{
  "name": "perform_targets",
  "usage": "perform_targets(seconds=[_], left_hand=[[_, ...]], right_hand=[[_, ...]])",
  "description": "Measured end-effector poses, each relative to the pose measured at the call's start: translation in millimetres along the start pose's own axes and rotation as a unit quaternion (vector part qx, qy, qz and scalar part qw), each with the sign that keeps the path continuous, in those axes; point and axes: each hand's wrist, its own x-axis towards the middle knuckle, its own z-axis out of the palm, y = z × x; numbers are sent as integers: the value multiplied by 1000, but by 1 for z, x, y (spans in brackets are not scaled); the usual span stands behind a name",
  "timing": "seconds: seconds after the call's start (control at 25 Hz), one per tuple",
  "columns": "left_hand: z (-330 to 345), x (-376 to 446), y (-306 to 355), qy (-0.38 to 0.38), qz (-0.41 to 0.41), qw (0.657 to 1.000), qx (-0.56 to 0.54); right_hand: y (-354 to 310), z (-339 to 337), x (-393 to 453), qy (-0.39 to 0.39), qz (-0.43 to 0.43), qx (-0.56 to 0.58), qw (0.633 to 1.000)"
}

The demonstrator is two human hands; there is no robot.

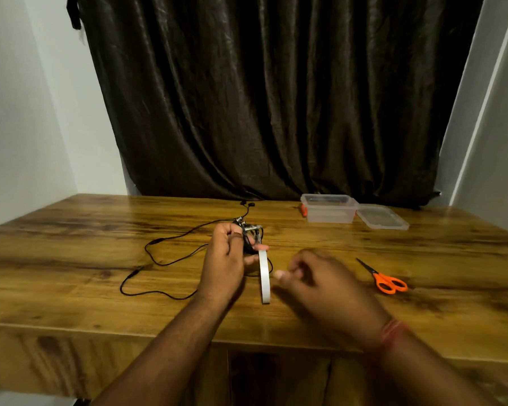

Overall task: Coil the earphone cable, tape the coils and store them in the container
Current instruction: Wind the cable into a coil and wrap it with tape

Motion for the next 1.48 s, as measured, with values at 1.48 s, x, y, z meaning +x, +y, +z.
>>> perform_targets(seconds=[1.48], left_hand=[[1, 1, -8, -23, -19, 999, 28]], right_hand=[[69, 14, 7, 147, -54, -70, 985]])
